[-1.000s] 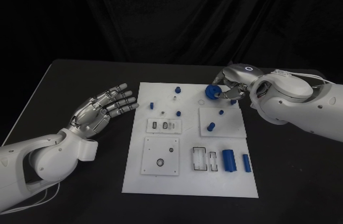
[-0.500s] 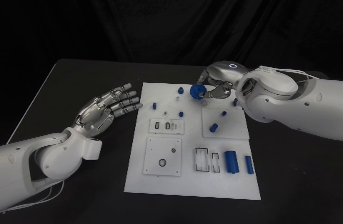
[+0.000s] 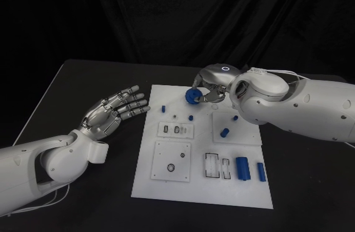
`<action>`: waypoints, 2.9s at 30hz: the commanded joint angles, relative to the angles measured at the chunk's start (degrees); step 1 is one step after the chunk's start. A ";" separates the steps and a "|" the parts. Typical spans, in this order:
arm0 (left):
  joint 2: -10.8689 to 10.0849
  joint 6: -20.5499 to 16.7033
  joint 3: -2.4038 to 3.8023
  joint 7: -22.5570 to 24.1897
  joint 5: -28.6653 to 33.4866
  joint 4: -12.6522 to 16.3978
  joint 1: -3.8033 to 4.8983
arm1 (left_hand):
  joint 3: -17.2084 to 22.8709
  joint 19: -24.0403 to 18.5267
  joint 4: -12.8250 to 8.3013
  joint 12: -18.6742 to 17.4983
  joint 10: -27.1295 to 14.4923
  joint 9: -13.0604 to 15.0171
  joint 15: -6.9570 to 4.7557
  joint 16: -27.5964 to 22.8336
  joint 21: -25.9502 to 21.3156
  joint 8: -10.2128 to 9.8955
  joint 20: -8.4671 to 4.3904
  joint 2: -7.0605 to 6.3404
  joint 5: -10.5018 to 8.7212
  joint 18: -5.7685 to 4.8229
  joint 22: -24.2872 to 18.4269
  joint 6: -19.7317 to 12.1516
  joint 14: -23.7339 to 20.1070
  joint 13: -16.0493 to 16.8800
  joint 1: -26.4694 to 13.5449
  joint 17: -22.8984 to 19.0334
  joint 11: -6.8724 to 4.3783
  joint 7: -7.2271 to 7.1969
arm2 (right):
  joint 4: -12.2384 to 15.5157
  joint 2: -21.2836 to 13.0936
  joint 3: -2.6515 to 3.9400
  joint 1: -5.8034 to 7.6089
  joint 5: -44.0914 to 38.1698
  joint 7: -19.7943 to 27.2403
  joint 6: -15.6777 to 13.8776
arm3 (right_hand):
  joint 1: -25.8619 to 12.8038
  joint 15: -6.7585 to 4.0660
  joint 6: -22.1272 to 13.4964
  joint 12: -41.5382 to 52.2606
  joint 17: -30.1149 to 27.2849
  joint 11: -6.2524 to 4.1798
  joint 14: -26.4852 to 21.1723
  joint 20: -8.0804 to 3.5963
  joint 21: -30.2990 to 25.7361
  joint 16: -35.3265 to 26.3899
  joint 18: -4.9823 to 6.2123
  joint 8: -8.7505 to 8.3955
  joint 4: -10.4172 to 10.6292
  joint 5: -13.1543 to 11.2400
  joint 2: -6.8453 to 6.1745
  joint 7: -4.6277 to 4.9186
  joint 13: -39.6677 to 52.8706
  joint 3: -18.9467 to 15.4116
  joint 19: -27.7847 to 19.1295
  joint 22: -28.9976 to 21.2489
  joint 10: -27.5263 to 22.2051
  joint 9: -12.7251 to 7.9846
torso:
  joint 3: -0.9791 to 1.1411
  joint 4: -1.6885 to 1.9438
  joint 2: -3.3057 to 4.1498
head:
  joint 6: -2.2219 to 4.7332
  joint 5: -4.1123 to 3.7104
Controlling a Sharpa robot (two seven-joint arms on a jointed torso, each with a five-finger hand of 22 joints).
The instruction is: Assemble the parts on the task board
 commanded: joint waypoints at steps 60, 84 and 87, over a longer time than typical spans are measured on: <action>0.99 1.22 0.03 7.86 0.68 -1.34 -0.63 | 0.48 -0.32 -0.01 0.50 0.00 -0.01 0.04 0.64 -0.17 -0.29 0.05 -0.05 -0.25 -1.02 -0.04 -0.05 0.64 0.02 -0.69 0.07 0.43 0.50 | -2.29 1.46 0.11 -2.29 2.21 2.44 4.28 | -2.32 -0.11 -11.59 -2.87 2.37 -0.04 3.09 -0.22 -5.82 -6.15 0.59 -2.78 -0.13 -10.26 0.65 -1.15 8.06 -0.36 -2.85 1.40 1.36 -0.78 | 0.05 -0.04 -0.01 | -0.64 0.12; 0.47 1.15 0.03 8.03 0.68 -0.75 -0.79 | 0.60 -0.32 -0.06 0.53 -0.03 -0.02 0.03 0.70 -0.15 -0.34 0.05 -0.08 -0.28 -1.02 -0.04 -0.18 0.61 0.01 -0.83 0.06 0.42 0.53 | 0.56 -4.21 0.11 -2.26 2.21 3.89 -2.11 | -3.36 0.77 -2.44 -2.65 2.49 1.00 3.16 0.59 -6.12 -6.14 0.58 0.82 1.30 -11.64 1.02 -1.31 8.24 -2.08 -2.62 1.78 1.52 1.84 | 0.08 -0.25 -0.01 | -0.69 0.83; 0.28 1.02 0.03 8.07 0.68 -0.52 -0.79 | 0.60 -0.32 -0.06 0.53 -0.03 -0.02 0.03 0.70 -0.15 -0.34 0.05 -0.08 -0.28 -1.02 -0.04 -0.18 0.61 0.01 -0.83 0.06 0.42 0.53 | 2.34 -6.20 0.11 -1.42 2.22 4.46 -3.65 | -3.07 0.74 -2.38 -3.01 2.17 0.95 3.07 0.60 -6.31 -6.38 0.64 0.68 1.27 -11.03 1.10 -1.34 7.39 -2.01 -2.73 1.66 0.94 1.93 | 0.08 -0.23 -0.02 | -0.74 0.72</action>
